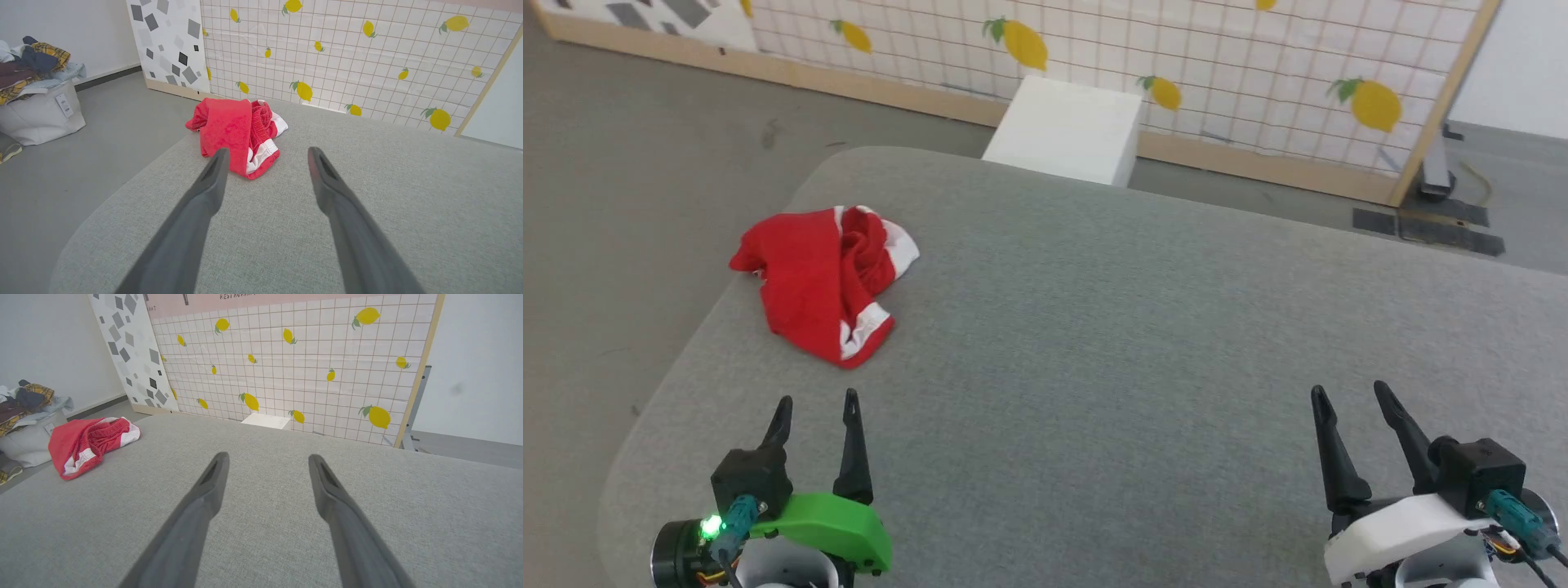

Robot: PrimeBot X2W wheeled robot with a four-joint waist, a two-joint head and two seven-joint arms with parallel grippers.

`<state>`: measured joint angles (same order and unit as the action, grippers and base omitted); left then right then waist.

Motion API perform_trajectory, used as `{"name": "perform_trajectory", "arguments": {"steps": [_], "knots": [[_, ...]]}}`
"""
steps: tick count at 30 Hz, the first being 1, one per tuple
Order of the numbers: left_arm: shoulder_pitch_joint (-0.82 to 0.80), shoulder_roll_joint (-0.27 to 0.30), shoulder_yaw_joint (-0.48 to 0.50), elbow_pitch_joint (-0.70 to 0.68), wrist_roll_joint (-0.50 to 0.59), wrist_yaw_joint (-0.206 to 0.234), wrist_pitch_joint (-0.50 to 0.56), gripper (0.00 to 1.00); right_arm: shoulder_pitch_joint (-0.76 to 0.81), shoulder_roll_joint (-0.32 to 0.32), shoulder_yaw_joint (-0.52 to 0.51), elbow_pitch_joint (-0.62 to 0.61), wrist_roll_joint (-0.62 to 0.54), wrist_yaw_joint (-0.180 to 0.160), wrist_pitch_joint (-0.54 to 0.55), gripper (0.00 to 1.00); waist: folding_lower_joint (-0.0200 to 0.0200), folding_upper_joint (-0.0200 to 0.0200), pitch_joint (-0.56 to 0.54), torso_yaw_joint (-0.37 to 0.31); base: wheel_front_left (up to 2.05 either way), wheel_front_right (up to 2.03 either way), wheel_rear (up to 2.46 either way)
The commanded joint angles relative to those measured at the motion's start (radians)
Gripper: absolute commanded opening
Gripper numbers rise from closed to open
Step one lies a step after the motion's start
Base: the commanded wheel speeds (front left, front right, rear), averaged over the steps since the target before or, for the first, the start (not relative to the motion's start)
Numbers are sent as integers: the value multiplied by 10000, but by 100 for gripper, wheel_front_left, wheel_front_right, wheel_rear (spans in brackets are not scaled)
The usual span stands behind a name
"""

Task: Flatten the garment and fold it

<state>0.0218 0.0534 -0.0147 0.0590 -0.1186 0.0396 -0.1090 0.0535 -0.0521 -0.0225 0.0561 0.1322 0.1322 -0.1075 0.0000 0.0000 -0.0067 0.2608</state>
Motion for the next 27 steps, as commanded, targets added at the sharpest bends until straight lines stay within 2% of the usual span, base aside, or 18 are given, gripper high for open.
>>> {"name": "perform_trajectory", "arguments": {"steps": [1,27], "knots": [[171,-15,-12,38,-194,72,-127,100,108,8,24,59,126,-7,-134,100,0,0,-43,254,0,0,0],[367,-21,100,296,-589,204,-664,100,269,12,188,393,677,-10,-674,100,0,0,-58,1479,0,0,0]]}}
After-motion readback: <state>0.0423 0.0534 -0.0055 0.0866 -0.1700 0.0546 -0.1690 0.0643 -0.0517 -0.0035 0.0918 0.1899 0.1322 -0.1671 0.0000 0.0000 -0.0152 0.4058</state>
